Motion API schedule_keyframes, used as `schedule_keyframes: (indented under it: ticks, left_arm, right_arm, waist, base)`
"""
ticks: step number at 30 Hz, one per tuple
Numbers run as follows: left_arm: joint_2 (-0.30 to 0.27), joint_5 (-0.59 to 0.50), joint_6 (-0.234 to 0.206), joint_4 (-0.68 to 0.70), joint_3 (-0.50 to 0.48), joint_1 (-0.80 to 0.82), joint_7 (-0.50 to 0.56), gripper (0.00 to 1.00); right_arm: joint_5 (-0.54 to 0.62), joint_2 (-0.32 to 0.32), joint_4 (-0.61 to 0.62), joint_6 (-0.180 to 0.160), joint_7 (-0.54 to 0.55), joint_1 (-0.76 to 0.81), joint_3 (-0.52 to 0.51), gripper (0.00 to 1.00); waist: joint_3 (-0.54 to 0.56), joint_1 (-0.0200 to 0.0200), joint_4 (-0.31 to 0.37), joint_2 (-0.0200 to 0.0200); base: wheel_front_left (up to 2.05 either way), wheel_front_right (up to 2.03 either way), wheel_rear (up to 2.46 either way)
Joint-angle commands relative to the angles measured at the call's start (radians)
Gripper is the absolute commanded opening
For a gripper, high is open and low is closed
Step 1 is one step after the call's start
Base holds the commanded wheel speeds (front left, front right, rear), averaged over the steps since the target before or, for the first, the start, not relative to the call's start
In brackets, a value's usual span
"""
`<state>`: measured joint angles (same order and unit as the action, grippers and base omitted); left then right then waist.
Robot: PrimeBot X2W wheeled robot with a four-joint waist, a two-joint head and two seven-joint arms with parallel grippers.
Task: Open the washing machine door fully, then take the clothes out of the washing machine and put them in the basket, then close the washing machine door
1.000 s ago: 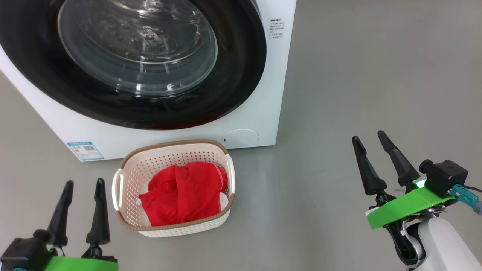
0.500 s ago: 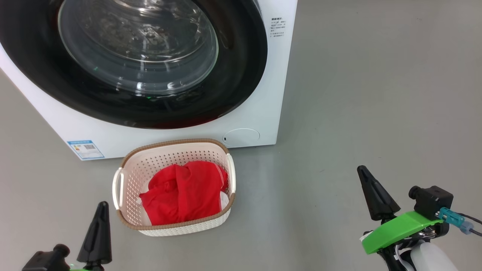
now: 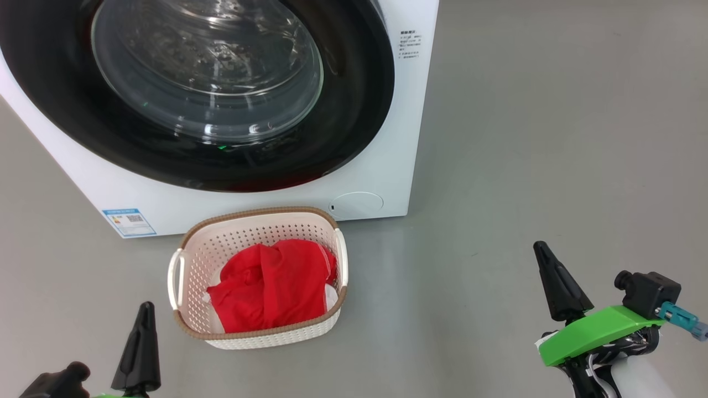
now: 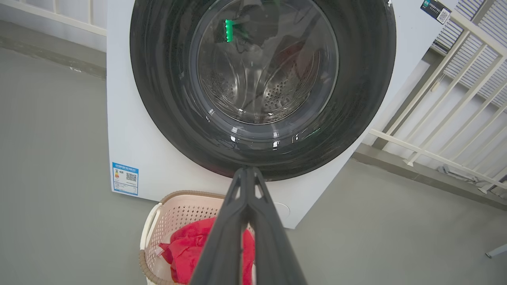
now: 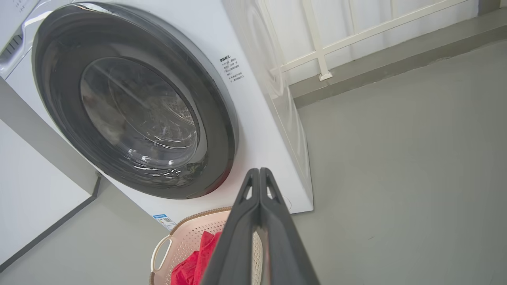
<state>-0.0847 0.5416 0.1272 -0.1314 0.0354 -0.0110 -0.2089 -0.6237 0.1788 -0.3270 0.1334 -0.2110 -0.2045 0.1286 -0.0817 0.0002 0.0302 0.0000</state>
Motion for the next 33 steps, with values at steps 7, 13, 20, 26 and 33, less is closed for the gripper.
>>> schedule_keyframes:
  ticks: [7, 13, 20, 26, 33]
  left_arm:
    - [-0.014, 0.094, 0.001, 0.008, -0.018, 0.038, 0.023, 0.0]
    - [-0.014, 0.156, 0.001, 0.001, -0.022, 0.043, 0.038, 0.0]
    - [-0.013, 0.227, 0.001, -0.007, -0.028, 0.048, 0.057, 0.0]
    - [-0.012, 0.288, 0.001, -0.014, -0.033, 0.053, 0.073, 0.0]
    - [-0.011, 0.359, 0.002, -0.022, -0.04, 0.058, 0.092, 0.0]
  right_arm:
    - [-0.088, -0.004, 0.032, -0.001, 0.025, -0.009, -0.022, 0.0]
    - [-0.144, -0.01, 0.035, -0.001, 0.042, -0.002, -0.033, 0.0]
    - [-0.209, -0.017, 0.039, -0.001, 0.061, 0.005, -0.047, 0.0]
    - [-0.264, -0.024, 0.042, -0.001, 0.078, 0.012, -0.059, 0.0]
    - [-0.328, -0.032, 0.046, -0.001, 0.098, 0.019, -0.073, 0.0]
  waist:
    - [0.006, -0.0002, -0.002, 0.0]
    - [0.01, -0.0002, -0.004, 0.0]
    - [0.015, -0.0002, -0.006, 0.0]
    - [0.02, -0.0002, -0.008, 0.0]
    - [0.025, -0.0002, -0.01, 0.0]
  base:
    - [0.0, 0.0, 0.0]
    - [0.0, 0.0, 0.0]
    - [0.0, 0.0, 0.0]
    - [0.0, 0.0, 0.0]
    - [0.0, 0.0, 0.0]
